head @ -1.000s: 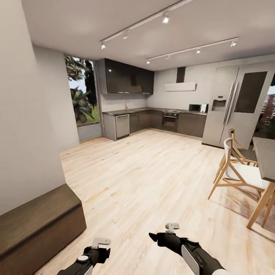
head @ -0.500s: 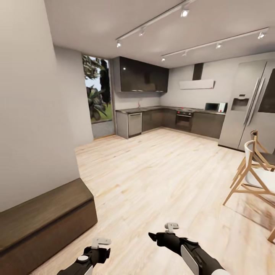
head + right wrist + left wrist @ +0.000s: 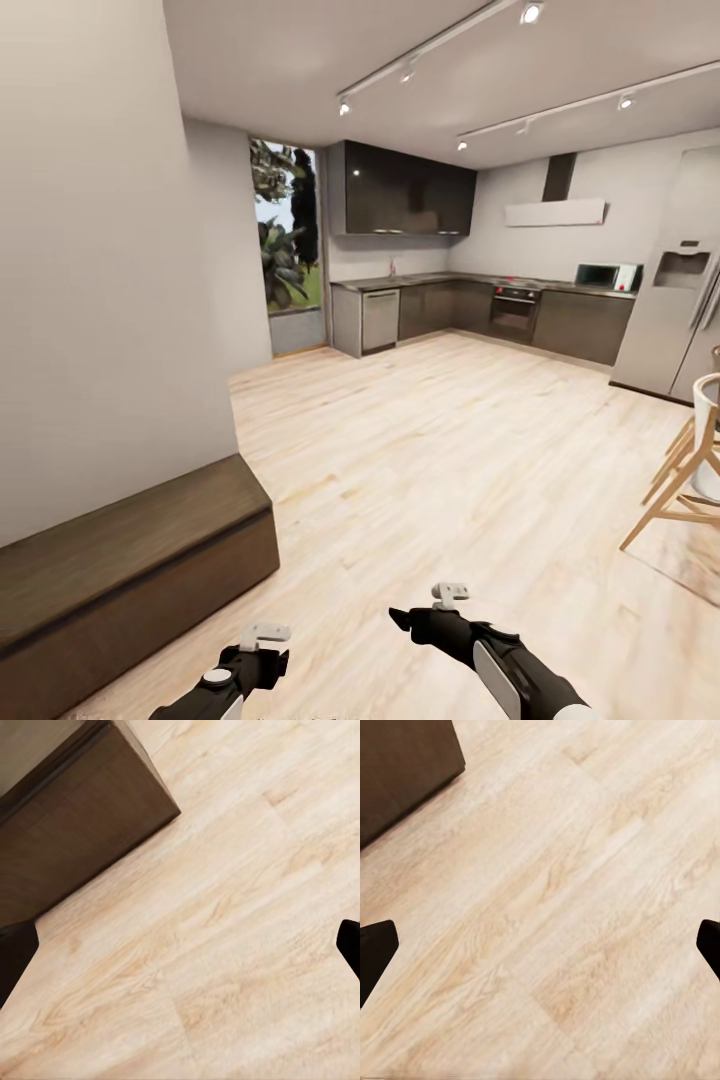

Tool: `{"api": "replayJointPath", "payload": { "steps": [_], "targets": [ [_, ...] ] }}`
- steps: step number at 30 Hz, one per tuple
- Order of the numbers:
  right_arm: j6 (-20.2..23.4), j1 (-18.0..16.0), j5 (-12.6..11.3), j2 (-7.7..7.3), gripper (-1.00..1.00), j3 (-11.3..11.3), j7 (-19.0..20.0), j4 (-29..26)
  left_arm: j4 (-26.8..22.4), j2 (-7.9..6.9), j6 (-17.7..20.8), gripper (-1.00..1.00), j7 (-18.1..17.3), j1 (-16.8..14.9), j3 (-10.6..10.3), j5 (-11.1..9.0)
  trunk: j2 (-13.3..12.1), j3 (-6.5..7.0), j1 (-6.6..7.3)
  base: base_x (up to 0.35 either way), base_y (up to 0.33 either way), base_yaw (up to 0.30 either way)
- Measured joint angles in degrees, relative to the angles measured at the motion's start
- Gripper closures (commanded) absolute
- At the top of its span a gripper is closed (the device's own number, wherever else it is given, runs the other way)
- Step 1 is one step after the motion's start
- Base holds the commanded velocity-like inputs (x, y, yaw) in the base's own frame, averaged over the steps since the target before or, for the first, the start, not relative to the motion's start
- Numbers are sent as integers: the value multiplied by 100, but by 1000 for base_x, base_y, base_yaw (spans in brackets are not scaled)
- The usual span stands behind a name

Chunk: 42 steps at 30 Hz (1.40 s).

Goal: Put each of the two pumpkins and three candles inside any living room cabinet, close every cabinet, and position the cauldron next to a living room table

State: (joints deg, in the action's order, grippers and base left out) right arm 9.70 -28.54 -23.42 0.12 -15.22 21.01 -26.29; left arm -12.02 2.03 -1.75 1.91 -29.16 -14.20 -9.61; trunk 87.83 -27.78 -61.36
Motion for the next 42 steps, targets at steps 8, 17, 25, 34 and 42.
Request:
{"api": "replayJointPath", "payload": {
  "steps": [8, 17, 25, 34, 42],
  "targets": [
    [0, 1, 0, 0, -100, -2, 0, 3, 0, 0, 0, -100, 0, 1, 0, 1, 0, -57, 0, 0, 0, 178],
    [0, 0, 0, 0, -100, -2, 0, 9, 0, 0, 0, -100, 0, 2, 0, -2, 0, -122, 0, 0, 0, 175],
    [0, 0, -4, 0, -100, -5, 0, 9, 0, 0, 0, -100, 0, 0, 0, -2, 0, -180, 0, 0, 0, 172],
    [0, 1, -9, 0, -100, -8, 0, 8, 0, 0, -2, -100, 0, 2, 0, -1, 0, -247, 0, 0, 0, 155],
    [0, 2, -9, 0, -100, -10, 0, 8, 1, 0, -6, -100, 0, 2, 0, -2, 0, -309, 0, 0, 0, 149]
  ]
}}
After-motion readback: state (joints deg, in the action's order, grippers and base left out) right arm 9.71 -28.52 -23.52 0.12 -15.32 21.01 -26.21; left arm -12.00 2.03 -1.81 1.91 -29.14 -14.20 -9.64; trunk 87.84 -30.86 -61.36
